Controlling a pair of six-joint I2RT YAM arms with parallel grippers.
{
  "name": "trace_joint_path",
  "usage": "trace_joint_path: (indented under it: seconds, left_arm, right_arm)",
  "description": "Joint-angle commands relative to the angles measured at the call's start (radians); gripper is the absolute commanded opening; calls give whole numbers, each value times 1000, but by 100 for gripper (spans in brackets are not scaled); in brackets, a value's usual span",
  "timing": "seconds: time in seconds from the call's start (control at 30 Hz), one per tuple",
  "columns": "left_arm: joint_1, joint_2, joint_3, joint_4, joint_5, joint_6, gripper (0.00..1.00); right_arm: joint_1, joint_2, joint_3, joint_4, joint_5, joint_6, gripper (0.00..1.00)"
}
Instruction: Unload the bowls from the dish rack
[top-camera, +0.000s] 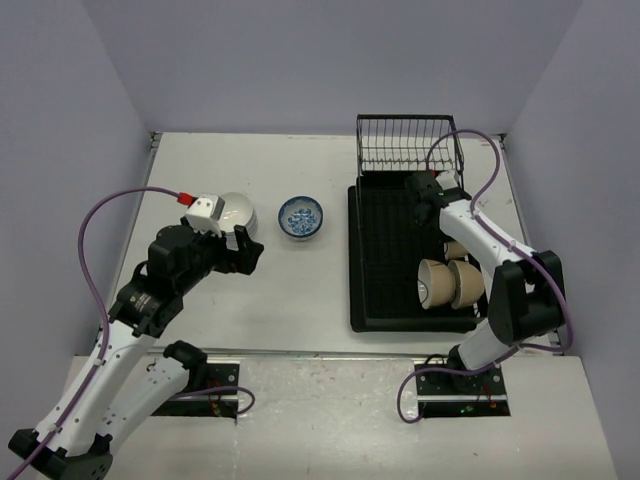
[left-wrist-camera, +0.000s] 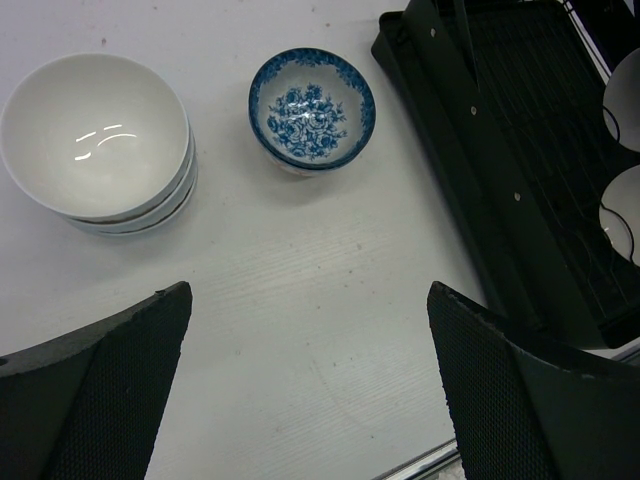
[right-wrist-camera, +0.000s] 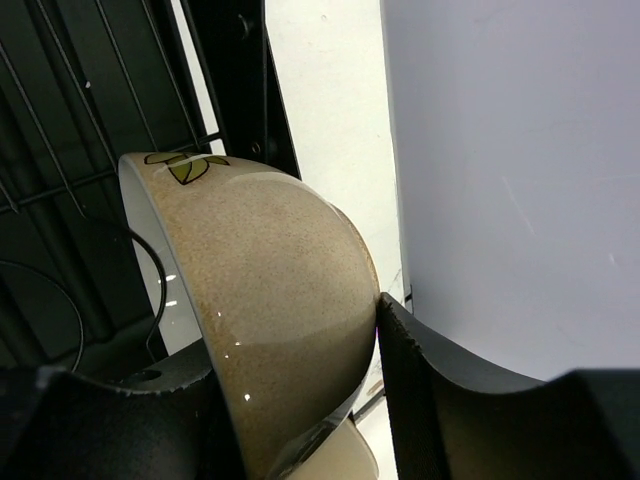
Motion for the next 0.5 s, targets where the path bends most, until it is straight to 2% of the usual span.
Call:
trace_joint_path:
  seconds: [0.0,0.33,0.43,0.47]
  left_arm:
    - [5,-11,-2,41,-4,26,100]
    - [7,-11,-2,41,-4,25,100]
    - [7,-11,0,41,-4,26,100]
    - [7,-13,-2,40,-4,25,100]
  right_arm:
    - [10,-37,76,22,168,-18,0]
    - [53,-65,77,23,291,-24,0]
    - [59,-5,53,46,317,-62,0]
    - [62,49,82,-2,332,20,0]
